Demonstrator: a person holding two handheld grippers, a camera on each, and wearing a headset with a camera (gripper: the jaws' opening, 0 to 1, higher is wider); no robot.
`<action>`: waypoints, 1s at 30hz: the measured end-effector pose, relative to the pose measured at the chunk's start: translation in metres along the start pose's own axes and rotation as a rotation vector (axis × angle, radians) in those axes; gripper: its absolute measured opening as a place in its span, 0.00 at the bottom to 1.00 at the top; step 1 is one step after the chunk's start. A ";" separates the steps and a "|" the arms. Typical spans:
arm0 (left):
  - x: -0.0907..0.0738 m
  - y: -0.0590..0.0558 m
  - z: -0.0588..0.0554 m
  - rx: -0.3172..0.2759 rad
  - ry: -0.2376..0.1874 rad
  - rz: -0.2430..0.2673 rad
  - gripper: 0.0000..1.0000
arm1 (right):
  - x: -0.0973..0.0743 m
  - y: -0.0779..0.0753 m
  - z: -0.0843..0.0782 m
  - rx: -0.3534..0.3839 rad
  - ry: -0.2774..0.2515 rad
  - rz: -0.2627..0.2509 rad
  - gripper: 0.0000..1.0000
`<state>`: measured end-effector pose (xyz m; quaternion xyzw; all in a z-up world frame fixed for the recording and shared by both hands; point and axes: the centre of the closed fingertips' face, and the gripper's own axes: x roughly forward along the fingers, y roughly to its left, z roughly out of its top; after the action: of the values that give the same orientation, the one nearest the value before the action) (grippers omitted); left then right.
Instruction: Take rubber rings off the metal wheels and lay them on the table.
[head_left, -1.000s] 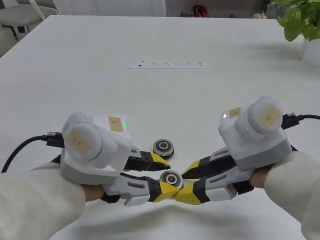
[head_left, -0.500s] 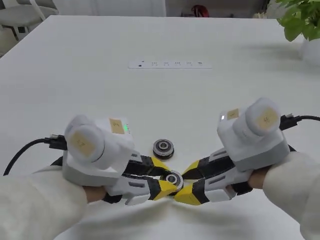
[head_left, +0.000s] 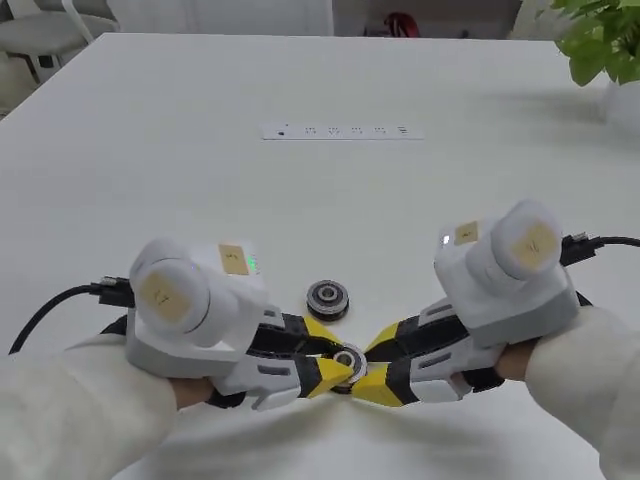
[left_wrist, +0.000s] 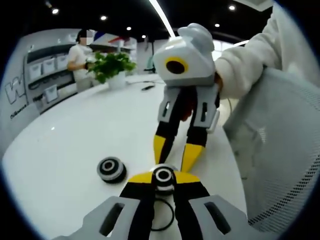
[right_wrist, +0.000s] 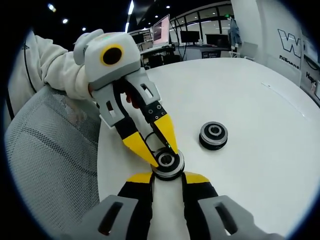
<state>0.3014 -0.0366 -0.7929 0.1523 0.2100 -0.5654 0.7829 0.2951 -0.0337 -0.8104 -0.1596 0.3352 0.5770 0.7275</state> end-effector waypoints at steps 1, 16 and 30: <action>0.000 0.000 0.000 -0.003 -0.004 0.000 0.15 | 0.000 0.000 0.000 0.000 -0.001 0.000 0.19; 0.001 0.001 0.001 -0.014 -0.017 0.009 0.15 | 0.000 -0.002 -0.004 -0.028 0.019 -0.008 0.13; 0.000 0.000 0.001 -0.025 -0.043 0.012 0.14 | -0.002 -0.002 -0.007 -0.008 0.026 -0.002 0.03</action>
<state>0.3018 -0.0368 -0.7925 0.1313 0.1993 -0.5612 0.7925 0.2953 -0.0396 -0.8144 -0.1704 0.3420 0.5754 0.7231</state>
